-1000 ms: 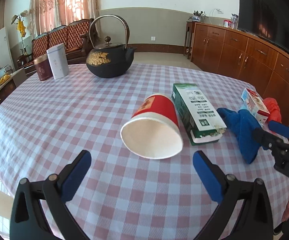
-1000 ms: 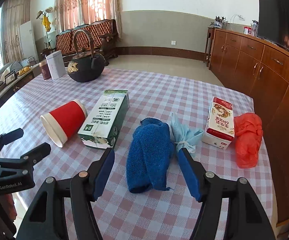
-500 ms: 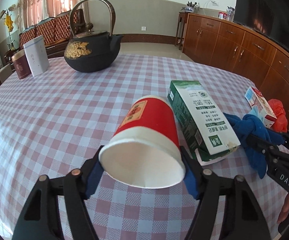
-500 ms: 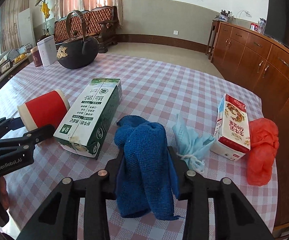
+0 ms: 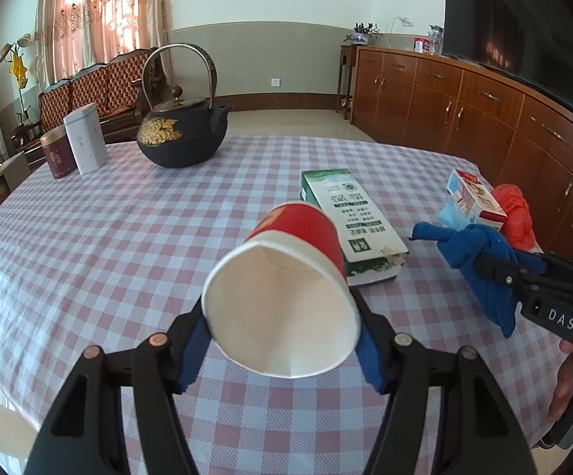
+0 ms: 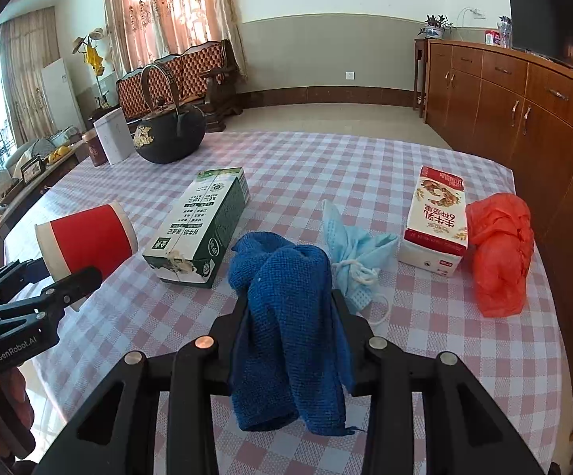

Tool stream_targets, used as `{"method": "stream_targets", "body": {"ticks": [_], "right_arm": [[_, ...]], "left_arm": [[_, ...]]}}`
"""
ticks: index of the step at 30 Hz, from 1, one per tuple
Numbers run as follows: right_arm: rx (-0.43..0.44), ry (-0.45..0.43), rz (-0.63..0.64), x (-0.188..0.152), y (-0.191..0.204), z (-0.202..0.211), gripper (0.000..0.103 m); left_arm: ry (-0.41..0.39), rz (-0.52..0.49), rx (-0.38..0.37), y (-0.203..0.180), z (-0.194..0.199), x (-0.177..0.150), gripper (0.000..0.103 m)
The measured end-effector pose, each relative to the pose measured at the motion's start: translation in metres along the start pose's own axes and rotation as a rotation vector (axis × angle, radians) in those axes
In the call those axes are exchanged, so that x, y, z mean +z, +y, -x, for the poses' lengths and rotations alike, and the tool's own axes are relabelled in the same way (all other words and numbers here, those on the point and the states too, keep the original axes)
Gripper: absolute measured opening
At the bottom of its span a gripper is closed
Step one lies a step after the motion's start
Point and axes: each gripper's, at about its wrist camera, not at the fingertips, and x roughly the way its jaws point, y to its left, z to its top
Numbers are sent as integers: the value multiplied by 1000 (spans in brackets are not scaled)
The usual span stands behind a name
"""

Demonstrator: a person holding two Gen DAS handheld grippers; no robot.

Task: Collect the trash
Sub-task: 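Grasp the blue towel with the right tool while the left tool grasps the red paper cup, then carry the paper cup and blue towel in both tools over the black bin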

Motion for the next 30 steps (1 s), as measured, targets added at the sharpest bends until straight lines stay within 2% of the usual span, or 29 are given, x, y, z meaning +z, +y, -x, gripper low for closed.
{"method": "stream_targets", "body": {"ticks": [5,12,18,23,30], "right_arm": [[33,-22,-11,-5,0,13,39],[-6,-60,-1,-7,0,46,38],[-45,-66,9,-24,-5,75,38],[-69,-43,15,-43,-11,86,38],[-85,-33,-11,-52,-27,92,38]], "left_arm": [[1,-2,-13,-6,8,-8,65],[-20,-18,-29,-22,30,-14,65],[-35,-47,-65,-47,51,-23,62],[-6,-29,-99,-55,42,-33,59],[-25,-38,-125,-68,44,-37,59]]}}
